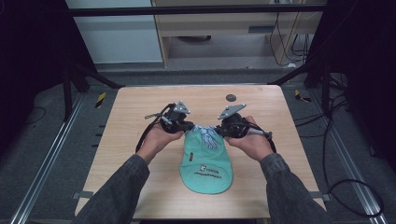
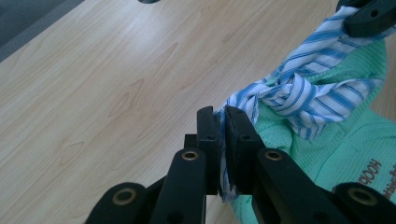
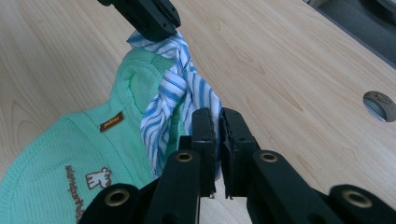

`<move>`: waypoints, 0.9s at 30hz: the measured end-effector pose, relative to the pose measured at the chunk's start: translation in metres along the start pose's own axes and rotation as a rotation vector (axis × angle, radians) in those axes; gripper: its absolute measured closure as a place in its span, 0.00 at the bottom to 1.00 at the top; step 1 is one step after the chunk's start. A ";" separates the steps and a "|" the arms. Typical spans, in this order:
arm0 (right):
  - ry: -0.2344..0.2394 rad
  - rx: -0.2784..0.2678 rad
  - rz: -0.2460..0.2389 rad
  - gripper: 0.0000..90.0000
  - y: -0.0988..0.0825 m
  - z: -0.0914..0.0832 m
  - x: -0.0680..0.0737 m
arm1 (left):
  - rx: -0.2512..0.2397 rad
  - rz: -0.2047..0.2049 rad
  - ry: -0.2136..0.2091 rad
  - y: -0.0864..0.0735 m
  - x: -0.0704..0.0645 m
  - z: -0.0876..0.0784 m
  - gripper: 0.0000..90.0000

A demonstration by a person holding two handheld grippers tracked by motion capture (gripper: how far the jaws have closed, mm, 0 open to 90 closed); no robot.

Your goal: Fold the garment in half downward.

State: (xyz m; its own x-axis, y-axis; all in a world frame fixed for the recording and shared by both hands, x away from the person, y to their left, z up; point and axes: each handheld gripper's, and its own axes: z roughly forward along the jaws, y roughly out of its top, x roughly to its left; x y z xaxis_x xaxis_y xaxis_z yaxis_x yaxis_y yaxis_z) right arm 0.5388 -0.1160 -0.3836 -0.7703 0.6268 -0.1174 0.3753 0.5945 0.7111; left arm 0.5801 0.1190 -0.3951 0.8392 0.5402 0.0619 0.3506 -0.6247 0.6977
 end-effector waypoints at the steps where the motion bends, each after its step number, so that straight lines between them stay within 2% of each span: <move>1: 0.001 0.001 -0.001 0.94 0.001 0.000 0.000 | -0.003 -0.002 -0.001 0.000 0.000 0.000 0.95; 5: -0.007 0.010 -0.011 0.94 0.004 -0.001 -0.002 | -0.009 -0.014 0.001 0.001 0.002 -0.001 0.94; 27: -0.036 0.003 -0.011 0.94 0.020 -0.010 -0.015 | -0.001 0.018 0.038 0.030 0.009 -0.011 0.95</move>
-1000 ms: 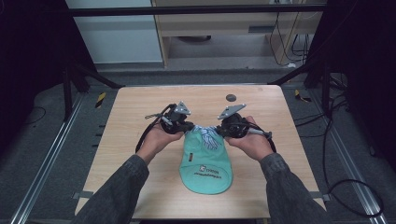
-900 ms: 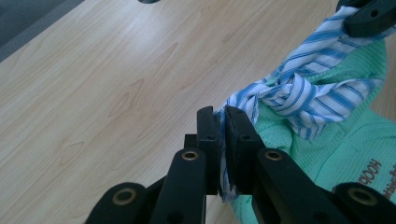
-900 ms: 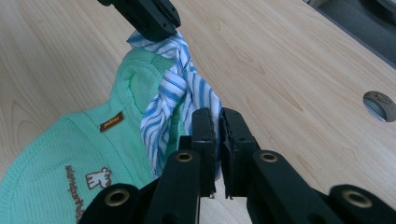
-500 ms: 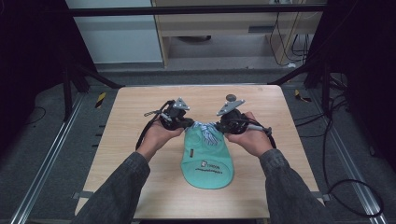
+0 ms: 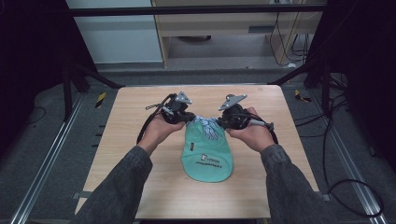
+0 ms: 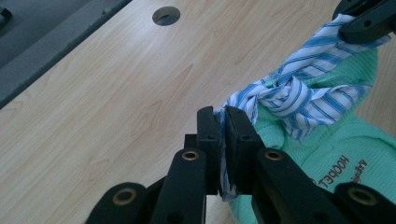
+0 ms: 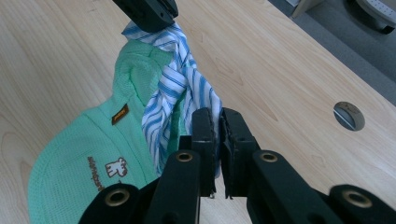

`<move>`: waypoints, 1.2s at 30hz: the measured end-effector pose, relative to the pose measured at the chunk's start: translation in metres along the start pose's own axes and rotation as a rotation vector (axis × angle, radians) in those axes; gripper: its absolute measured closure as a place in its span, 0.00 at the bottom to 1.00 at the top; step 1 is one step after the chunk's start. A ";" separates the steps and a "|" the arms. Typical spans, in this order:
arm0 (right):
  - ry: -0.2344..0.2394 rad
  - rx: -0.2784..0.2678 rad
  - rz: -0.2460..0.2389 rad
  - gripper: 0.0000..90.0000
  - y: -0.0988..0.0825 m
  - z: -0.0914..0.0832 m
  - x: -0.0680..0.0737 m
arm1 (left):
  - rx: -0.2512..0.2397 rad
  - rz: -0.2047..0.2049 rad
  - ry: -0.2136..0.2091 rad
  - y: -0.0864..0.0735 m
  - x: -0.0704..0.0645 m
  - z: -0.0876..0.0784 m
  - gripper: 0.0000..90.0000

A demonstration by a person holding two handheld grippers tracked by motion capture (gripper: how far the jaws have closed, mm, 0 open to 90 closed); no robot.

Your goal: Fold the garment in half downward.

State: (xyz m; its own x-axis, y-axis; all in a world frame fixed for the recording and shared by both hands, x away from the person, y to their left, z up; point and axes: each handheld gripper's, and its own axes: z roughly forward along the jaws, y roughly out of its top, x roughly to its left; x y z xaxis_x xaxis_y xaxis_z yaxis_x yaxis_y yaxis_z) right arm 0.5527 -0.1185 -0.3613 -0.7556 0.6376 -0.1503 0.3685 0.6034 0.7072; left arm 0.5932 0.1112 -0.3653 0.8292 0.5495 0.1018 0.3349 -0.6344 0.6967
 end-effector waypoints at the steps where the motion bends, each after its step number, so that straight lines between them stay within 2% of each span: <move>1: -0.008 -0.004 -0.002 0.94 0.002 -0.002 -0.002 | -0.003 -0.003 0.001 0.001 0.000 0.000 0.95; 9: -0.026 -0.016 -0.016 0.94 0.003 -0.006 -0.006 | 0.004 0.021 0.010 0.010 0.000 -0.001 0.95; 13: -0.056 -0.020 -0.036 0.94 0.001 -0.006 -0.009 | -0.001 0.034 0.018 0.012 -0.003 -0.001 0.95; 17: -0.066 -0.014 -0.037 0.94 -0.001 -0.004 -0.012 | -0.003 0.043 0.015 0.013 -0.005 0.000 0.95; 21: -0.079 -0.008 -0.034 0.94 -0.002 -0.002 -0.016 | -0.013 0.039 0.014 0.015 -0.006 0.000 0.95; 30: -0.087 -0.011 -0.031 0.94 0.002 0.002 -0.018 | -0.005 0.035 0.030 0.019 0.000 0.001 0.95; 36: -0.076 -0.005 -0.029 0.94 0.002 0.006 -0.020 | 0.020 0.072 0.042 0.022 0.000 0.004 0.95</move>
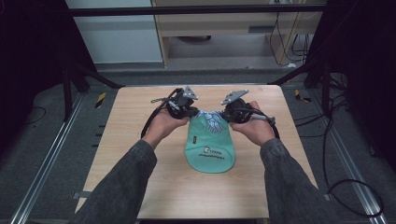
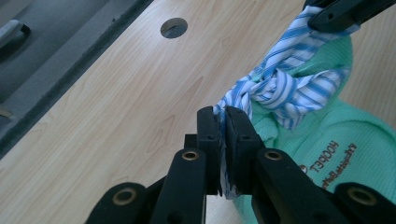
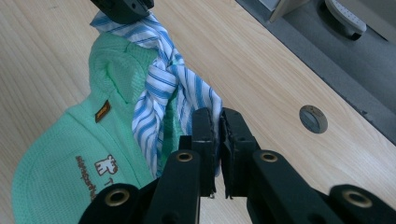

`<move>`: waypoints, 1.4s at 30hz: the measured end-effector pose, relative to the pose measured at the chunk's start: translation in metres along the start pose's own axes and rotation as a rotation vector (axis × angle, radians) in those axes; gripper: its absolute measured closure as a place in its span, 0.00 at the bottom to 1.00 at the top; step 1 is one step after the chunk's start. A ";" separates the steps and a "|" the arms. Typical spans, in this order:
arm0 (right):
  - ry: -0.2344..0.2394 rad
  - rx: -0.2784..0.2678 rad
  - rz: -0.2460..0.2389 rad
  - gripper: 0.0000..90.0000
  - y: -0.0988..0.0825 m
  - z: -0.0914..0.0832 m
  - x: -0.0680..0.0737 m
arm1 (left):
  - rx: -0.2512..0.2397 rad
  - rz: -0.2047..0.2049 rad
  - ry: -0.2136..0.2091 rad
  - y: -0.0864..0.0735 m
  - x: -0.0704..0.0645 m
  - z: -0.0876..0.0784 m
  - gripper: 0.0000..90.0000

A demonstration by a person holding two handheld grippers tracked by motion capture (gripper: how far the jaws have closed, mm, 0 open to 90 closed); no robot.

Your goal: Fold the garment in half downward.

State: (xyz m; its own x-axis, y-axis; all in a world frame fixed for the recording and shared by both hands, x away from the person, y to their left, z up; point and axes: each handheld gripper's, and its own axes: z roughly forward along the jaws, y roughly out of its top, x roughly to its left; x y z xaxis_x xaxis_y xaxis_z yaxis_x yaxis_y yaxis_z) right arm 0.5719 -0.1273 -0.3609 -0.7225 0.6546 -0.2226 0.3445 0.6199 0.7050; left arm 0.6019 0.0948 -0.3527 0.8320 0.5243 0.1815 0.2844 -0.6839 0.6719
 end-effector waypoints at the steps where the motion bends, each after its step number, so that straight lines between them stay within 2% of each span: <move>1: -0.002 -0.002 0.003 0.94 0.000 0.000 -0.001 | -0.006 -0.007 -0.001 0.001 0.002 0.000 0.95; 3: -0.008 -0.010 0.004 0.94 0.000 0.001 -0.003 | -0.014 -0.019 0.005 0.003 0.004 0.000 0.95; 5: -0.011 -0.015 0.026 0.94 0.001 0.005 -0.008 | -0.008 -0.017 0.013 0.006 0.006 0.002 0.95; 12: -0.006 -0.009 0.032 0.94 0.000 0.012 -0.015 | 0.008 -0.016 0.015 0.010 0.009 0.009 0.95; 18: 0.001 -0.005 0.025 0.94 -0.008 0.019 -0.017 | 0.018 -0.001 0.024 0.008 0.004 0.016 0.95; 21: 0.008 -0.007 0.024 0.94 -0.011 0.019 -0.018 | 0.006 -0.004 0.019 0.007 0.004 0.018 0.95; 27: -0.008 -0.007 0.026 0.94 -0.008 0.023 -0.024 | -0.002 -0.013 0.026 0.010 0.010 0.020 0.95; 30: 0.002 -0.019 0.028 0.94 -0.009 0.025 -0.023 | 0.000 -0.007 0.029 0.006 0.007 0.022 0.95; 33: 0.005 -0.013 -0.001 0.94 -0.012 0.027 -0.020 | -0.002 -0.001 0.025 0.001 0.004 0.023 0.94; 42: 0.009 -0.026 -0.028 0.94 -0.018 0.022 -0.008 | -0.016 0.000 0.023 -0.010 -0.003 0.019 0.94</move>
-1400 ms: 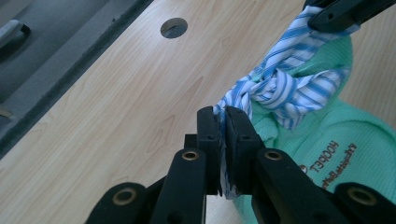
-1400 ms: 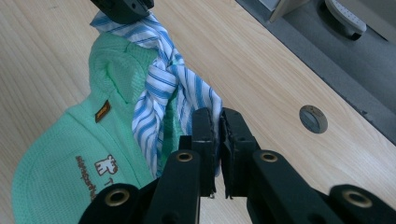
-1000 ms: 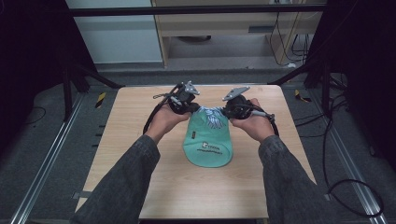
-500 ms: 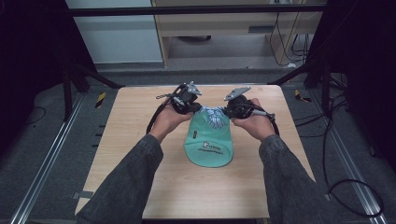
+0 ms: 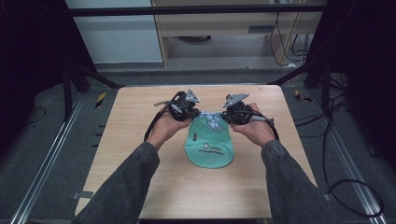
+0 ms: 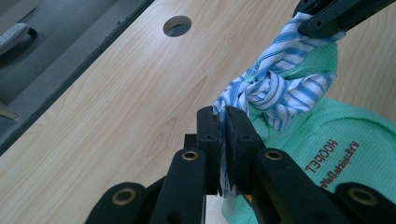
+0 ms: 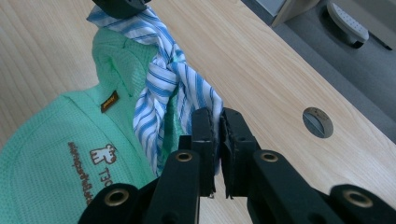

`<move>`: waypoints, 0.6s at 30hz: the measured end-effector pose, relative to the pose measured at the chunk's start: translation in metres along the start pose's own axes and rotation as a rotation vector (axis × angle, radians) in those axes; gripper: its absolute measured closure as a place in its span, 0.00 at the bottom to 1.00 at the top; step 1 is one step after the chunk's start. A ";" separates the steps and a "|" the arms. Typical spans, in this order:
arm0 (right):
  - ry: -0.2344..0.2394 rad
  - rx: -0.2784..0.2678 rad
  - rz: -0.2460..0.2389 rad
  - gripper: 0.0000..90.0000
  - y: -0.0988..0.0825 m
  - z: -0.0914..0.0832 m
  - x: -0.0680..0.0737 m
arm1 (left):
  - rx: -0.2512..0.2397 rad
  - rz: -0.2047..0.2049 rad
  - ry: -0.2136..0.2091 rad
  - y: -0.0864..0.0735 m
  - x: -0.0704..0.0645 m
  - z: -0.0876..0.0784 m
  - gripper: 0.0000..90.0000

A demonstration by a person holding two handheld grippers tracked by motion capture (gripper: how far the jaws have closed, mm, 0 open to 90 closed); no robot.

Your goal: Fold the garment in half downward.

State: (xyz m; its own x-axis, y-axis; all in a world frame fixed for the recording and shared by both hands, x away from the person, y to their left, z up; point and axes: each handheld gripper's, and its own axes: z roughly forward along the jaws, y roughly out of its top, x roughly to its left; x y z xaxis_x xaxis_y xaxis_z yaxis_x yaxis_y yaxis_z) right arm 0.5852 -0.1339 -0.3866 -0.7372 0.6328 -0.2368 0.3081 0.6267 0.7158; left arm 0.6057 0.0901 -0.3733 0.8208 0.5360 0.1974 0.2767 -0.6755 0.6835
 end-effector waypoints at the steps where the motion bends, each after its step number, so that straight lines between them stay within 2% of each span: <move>1: 0.002 -0.004 -0.003 0.94 -0.001 -0.001 0.001 | -0.006 0.000 -0.002 -0.003 -0.003 -0.002 0.94; 12: 0.013 -0.003 -0.005 0.94 -0.015 -0.004 0.012 | -0.009 0.001 -0.005 -0.011 -0.018 -0.002 0.94; 18: 0.019 -0.005 -0.028 0.94 -0.020 -0.008 0.020 | -0.012 0.005 -0.017 -0.019 -0.029 -0.007 0.94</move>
State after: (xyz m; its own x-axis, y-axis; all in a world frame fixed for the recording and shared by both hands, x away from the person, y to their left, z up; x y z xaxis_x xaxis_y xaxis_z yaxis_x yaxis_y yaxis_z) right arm 0.5599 -0.1377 -0.4007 -0.7566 0.6064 -0.2445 0.2842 0.6417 0.7123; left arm 0.5737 0.0908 -0.3873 0.8307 0.5235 0.1893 0.2661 -0.6720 0.6911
